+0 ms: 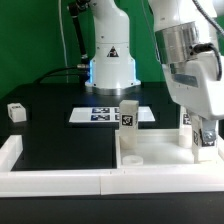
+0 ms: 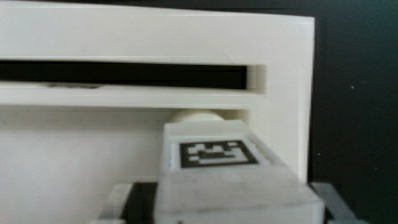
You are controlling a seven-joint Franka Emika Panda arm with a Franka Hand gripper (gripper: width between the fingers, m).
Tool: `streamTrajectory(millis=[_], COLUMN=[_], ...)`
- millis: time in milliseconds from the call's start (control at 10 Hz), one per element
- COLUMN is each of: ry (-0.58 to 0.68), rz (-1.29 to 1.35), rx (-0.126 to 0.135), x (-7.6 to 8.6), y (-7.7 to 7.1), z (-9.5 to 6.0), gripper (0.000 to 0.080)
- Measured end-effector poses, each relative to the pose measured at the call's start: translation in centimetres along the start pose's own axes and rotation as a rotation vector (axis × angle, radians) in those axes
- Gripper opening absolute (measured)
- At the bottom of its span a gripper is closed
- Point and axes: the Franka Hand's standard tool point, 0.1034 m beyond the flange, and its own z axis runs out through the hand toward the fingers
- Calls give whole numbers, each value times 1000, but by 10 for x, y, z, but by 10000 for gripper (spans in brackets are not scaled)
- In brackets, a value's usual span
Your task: Assemble square table
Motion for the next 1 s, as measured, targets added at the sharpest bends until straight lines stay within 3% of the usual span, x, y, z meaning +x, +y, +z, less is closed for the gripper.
streamTrajectory(millis=[100, 200, 300, 400, 500, 700, 800, 900, 1000], ry=[1, 7, 24, 41, 49, 49, 57, 82, 95], rz=[-18, -105, -280, -464, -664, -819, -968, -1207, -1314], rx=[1, -20, -60, -66, -75, -83, -104, -145, -138], x=[1, 0, -2, -4, -6, -3, -3, -5, -6], y=[0, 1, -1, -6, -4, -4, -4, -6, -7], z=[0, 0, -4, -7, -6, -6, -6, -6, -5], gripper=[289, 289, 454, 608, 637, 647, 647, 648, 648])
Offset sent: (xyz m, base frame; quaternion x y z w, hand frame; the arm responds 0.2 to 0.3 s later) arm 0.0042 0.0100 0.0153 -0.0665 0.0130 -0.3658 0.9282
